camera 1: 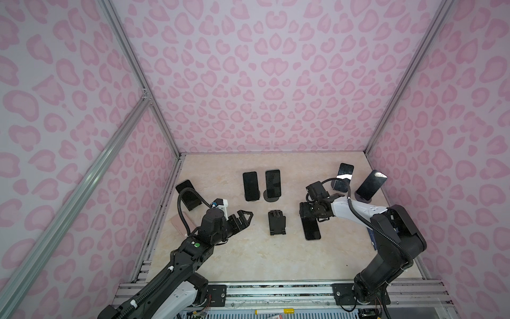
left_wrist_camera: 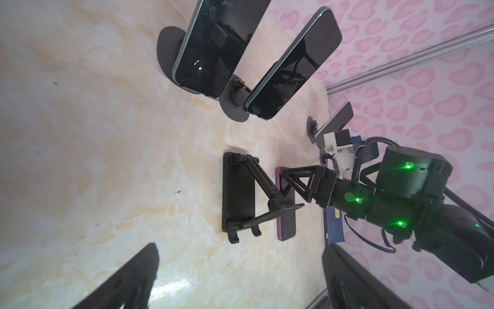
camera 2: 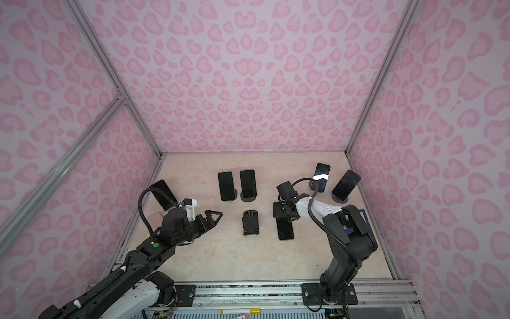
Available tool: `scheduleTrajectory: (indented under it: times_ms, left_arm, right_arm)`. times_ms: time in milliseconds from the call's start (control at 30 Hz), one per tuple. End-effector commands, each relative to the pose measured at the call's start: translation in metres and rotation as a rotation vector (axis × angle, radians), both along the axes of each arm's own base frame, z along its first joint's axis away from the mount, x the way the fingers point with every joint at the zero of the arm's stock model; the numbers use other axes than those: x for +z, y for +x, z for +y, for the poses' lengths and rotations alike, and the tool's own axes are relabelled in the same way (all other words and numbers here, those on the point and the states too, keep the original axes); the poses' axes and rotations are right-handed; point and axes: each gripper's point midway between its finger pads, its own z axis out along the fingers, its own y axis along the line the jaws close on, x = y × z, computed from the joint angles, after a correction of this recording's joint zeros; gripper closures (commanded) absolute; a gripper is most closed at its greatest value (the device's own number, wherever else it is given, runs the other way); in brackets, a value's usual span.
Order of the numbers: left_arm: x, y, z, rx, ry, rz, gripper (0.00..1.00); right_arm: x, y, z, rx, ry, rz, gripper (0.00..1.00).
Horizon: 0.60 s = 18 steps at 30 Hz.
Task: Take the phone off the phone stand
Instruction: 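Lower the purple phone flat onto the table beside the stand, open right gripper, then raise the right gripper away from the phone on the table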
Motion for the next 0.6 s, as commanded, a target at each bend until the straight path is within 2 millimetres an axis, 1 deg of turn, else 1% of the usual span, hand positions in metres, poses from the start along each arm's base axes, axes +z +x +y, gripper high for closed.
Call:
scheduleTrajectory:
  times_ms: [0, 67, 167, 300, 333, 467, 567]
  left_arm:
    - [0.020, 0.002, 0.002, 0.003, 0.007, -0.044, 0.00]
    - [0.031, 0.001, 0.006, 0.011, 0.026, -0.063, 0.00]
    - [0.050, -0.003, 0.019, 0.040, 0.068, -0.104, 0.00]
    - [0.078, -0.015, 0.038, 0.091, 0.091, -0.171, 0.00]
    - [0.082, -0.018, 0.044, 0.112, 0.092, -0.183, 0.00]
    - [0.083, -0.029, 0.068, 0.218, 0.081, -0.193, 0.00]
    - [0.084, -0.036, 0.076, 0.256, 0.054, -0.194, 0.00]
  right_arm:
    - [0.015, 0.000, -0.001, 0.012, -0.001, -0.030, 0.22]
    - [0.029, 0.001, -0.003, 0.007, 0.005, -0.067, 0.22]
    - [0.052, -0.002, -0.005, 0.005, 0.029, -0.131, 0.21]
    - [0.072, -0.008, -0.010, 0.012, 0.037, -0.193, 0.20]
    - [0.076, -0.009, -0.011, 0.013, 0.038, -0.208, 0.19]
    - [0.087, -0.005, -0.004, 0.027, 0.093, -0.257, 0.19]
    - [0.093, -0.004, -0.001, 0.026, 0.125, -0.284, 0.19]
